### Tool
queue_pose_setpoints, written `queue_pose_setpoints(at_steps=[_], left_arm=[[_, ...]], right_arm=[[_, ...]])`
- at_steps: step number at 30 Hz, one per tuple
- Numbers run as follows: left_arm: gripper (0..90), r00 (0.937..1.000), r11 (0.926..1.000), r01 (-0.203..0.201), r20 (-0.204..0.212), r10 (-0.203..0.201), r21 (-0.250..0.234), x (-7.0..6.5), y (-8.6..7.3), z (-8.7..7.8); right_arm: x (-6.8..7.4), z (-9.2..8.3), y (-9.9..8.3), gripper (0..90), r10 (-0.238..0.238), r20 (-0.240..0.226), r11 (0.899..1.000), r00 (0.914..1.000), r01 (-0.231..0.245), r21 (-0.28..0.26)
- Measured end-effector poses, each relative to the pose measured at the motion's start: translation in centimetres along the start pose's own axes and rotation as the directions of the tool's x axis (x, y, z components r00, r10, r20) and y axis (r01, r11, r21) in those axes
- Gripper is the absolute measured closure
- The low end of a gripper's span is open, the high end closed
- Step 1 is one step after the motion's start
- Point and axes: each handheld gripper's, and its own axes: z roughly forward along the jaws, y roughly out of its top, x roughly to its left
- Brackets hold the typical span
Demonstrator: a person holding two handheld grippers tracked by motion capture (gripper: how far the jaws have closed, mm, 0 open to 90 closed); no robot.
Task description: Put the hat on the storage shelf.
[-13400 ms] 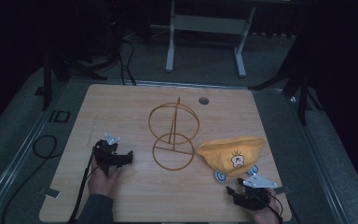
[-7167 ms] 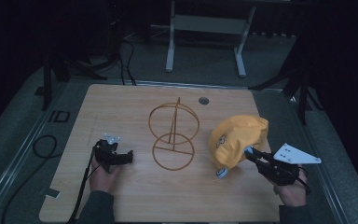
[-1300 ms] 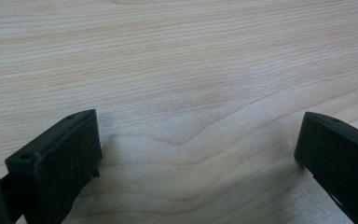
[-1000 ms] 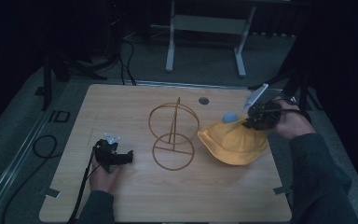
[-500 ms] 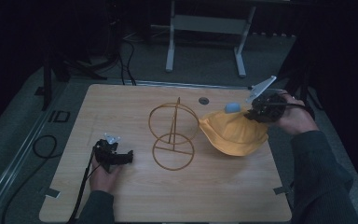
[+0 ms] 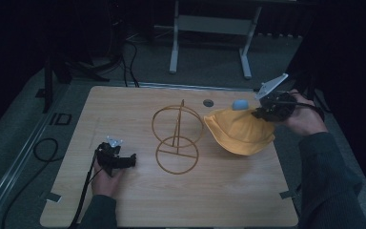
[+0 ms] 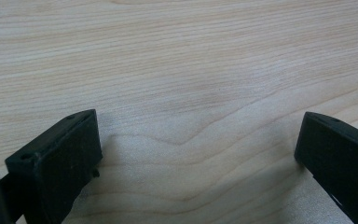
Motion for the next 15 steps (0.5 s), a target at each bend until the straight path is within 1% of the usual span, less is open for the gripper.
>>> queue_pose_setpoints(at_steps=[4, 6, 15], left_arm=[[0.4, 1.0, 1.0, -0.003, 0.0, 0.003, 0.002, 0.02, 0.0, -0.01], [0.4, 1.0, 1.0, -0.002, 0.0, 0.002, 0.001, 0.01, 0.0, -0.01], [0.4, 1.0, 1.0, -0.002, 0.0, 0.002, 0.001, 0.01, 0.0, 0.0]], right_arm=[[-0.32, -0.35, 0.04, 85.0, 0.02, 0.035, 1.0, 0.9992, -0.019, -0.025], [-0.49, -0.49, 0.05, 85.0, 0.029, 0.042, 0.999, 0.9987, -0.027, -0.031], [-0.83, -0.91, 0.2, 85.0, 0.035, 0.043, 0.999, 0.9985, -0.033, -0.042]])
